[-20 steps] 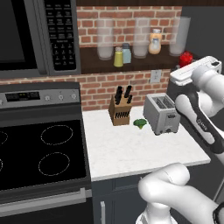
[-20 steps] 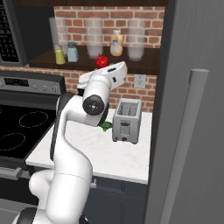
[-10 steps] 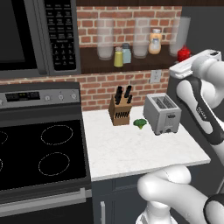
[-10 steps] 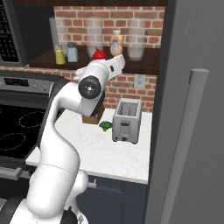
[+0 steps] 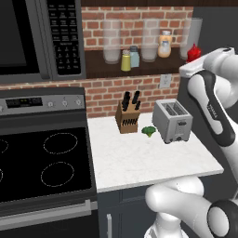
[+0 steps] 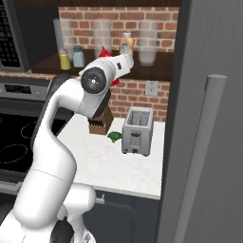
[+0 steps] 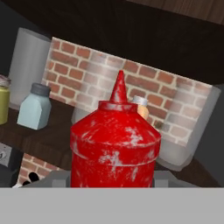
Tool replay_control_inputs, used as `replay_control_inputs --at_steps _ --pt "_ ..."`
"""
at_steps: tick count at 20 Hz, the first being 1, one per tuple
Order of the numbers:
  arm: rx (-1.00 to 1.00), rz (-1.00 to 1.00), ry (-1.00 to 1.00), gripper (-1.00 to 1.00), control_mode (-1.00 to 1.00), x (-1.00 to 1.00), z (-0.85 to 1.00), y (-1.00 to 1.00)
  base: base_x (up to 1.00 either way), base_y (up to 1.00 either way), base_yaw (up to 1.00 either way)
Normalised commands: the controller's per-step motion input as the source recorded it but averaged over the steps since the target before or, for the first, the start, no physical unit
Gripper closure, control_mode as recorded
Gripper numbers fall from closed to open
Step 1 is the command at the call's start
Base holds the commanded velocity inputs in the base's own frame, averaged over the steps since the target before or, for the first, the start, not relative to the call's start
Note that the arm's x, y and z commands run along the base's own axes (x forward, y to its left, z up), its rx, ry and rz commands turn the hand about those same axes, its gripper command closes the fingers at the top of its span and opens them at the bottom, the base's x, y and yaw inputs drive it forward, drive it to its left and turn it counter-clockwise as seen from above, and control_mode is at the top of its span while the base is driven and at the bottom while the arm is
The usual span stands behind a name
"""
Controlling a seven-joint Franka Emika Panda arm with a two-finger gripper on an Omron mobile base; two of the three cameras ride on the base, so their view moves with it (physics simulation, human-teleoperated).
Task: Put the shaker and condiment bottle from the counter next to their counterparts in the cabinet.
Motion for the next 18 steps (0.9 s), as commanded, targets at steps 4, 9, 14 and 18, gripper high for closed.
replay_control_inputs --at_steps 4,9,14,18 --pt "0.0 0.0 0.02 1.0 -1.0 0.0 0.14 0.0 0.0 0.0 0.0" --pt "0.0 0.0 0.0 1.0 -1.0 0.0 0.15 0.0 0.0 0.0 0.0" --pt "0.01 0.0 0.0 1.0 -1.0 0.0 0.17 0.0 0.0 0.0 0.0" --pt "0.02 -0.01 0.0 1.0 -1.0 0.0 0.17 0.0 0.0 0.0 0.0"
